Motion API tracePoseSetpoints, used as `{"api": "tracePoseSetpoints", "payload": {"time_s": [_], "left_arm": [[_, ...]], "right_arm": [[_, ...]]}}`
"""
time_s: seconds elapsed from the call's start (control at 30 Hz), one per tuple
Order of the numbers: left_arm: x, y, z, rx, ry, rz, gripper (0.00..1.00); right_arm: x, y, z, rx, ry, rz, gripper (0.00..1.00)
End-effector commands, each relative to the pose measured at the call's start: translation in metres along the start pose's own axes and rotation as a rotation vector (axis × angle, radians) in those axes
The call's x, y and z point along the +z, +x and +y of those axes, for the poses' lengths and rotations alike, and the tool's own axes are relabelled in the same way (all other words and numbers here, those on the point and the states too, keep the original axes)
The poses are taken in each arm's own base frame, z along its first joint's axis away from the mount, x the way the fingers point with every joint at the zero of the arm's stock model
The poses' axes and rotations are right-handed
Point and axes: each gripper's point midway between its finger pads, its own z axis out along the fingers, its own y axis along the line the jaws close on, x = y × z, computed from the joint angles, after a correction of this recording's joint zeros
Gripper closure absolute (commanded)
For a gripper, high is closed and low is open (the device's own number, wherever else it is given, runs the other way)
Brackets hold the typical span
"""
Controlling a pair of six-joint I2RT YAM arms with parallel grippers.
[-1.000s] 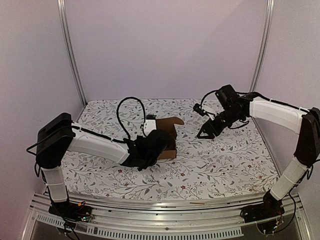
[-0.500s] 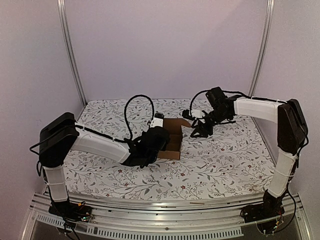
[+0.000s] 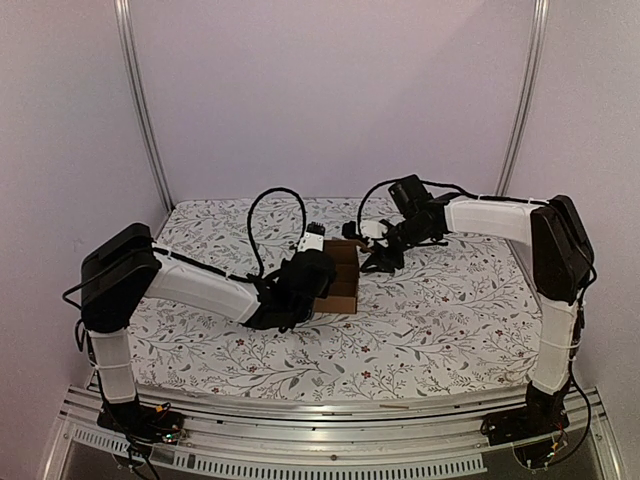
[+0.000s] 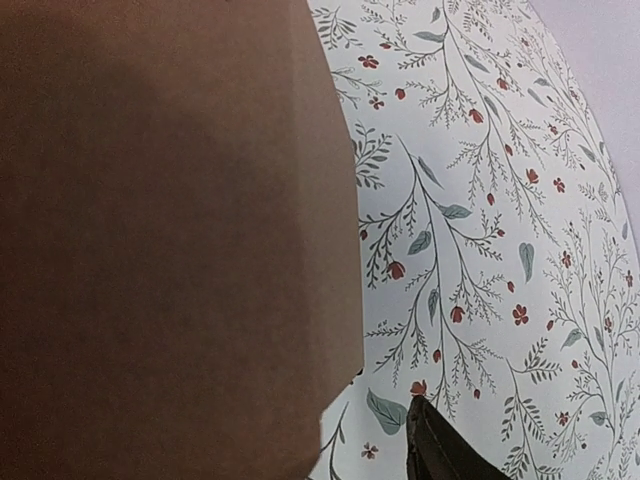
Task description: Fold the paper box
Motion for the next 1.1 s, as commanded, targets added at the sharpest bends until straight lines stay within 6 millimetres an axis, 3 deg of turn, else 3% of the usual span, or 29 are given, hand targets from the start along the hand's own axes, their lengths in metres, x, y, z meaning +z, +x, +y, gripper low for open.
{"api": "tracePoseSetpoints", "payload": {"time_s": [0.0,0.23,0.37,0.63,0.8,0.93,1.07], "left_arm": [[0.004,0.022,-0.013,0.076,0.053,0.046,1.0],[0.004,0.017,-0.007,0.064,0.048,0.036,1.0],[0.006,0.014,0.003,0.063,0.028,0.035,1.0],[0.01,0.018,0.011,0.072,0.019,0.034,1.0],[0.012,0.02,0.006,0.084,0.028,0.029,1.0],[0.01,0.02,0.006,0.129,0.04,0.014,1.0],[0.005,0.023,0.011,0.137,0.055,-0.009,1.0]], "right_arm": [[0.015,-0.014,-0.015,0.029,0.068,-0.042,0.49],[0.013,-0.025,-0.023,0.191,0.113,-0.116,0.49],[0.006,-0.026,-0.007,0.204,0.063,-0.118,0.47],[-0.039,0.034,0.023,0.036,0.048,0.085,0.45],[-0.065,0.053,0.028,-0.008,0.028,0.116,0.44],[-0.08,0.038,0.017,-0.001,0.039,0.069,0.44],[-0.101,-0.01,0.01,0.032,0.021,-0.069,0.4]]}}
